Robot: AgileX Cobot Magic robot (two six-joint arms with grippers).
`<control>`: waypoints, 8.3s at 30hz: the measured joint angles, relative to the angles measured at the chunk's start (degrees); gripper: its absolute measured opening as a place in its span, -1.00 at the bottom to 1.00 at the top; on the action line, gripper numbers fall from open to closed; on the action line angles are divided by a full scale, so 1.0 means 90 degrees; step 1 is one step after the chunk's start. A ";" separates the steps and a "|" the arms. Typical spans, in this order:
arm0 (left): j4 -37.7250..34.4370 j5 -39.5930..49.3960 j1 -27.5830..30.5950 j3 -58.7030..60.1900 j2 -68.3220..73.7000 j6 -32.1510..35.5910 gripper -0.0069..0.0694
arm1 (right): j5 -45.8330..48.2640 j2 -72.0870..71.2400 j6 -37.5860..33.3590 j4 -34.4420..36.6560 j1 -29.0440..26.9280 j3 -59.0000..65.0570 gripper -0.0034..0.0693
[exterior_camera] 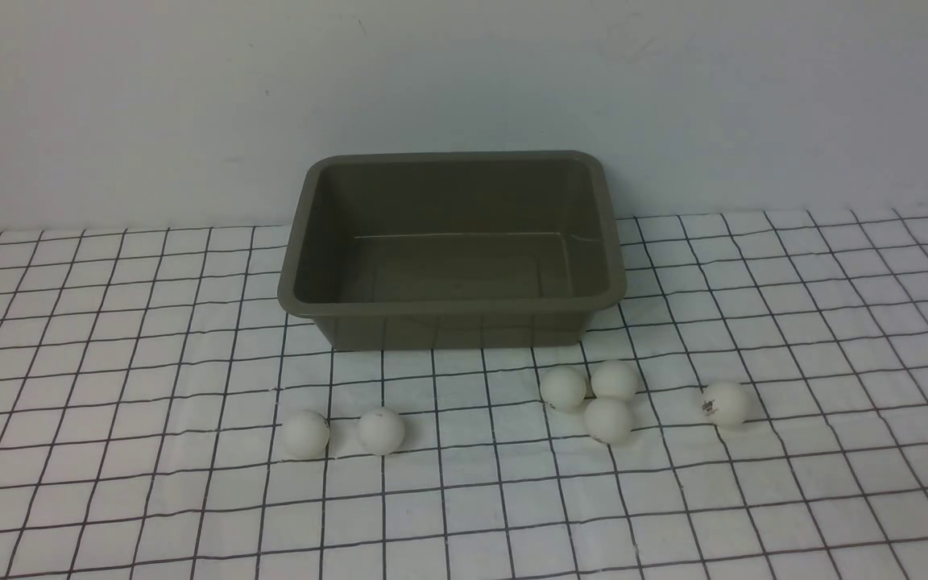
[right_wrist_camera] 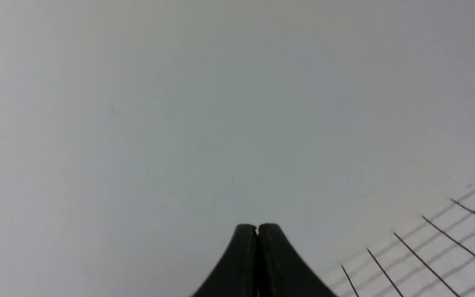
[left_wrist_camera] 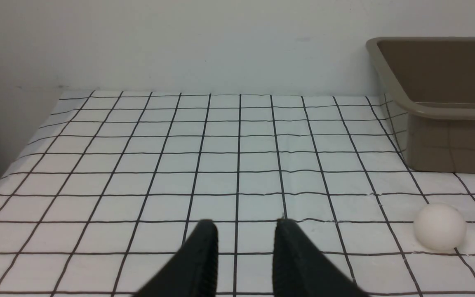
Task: Put the table tennis balls into the box on the white checkered tablecloth.
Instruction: 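Reach for and grasp a ping pong ball on the table, then release the ping pong ball into the bin and lift the gripper away, then reach for and grasp a ping pong ball on the table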
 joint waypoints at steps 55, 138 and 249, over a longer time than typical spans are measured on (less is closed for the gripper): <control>0.0000 0.0000 0.0000 0.0000 0.0000 0.0000 -0.36 | 0.7543 0.7183 -0.2992 -0.0942 0.0121 -0.6298 -0.95; 0.0000 0.0014 0.0000 0.0000 0.0000 0.0005 -0.36 | 0.5785 1.2402 -0.0353 -0.3969 0.1430 -0.8032 0.71; 0.0000 0.0087 0.0000 0.0000 0.0000 0.0005 -0.36 | 0.5608 1.1808 0.0101 -0.2988 0.2560 -0.8012 0.51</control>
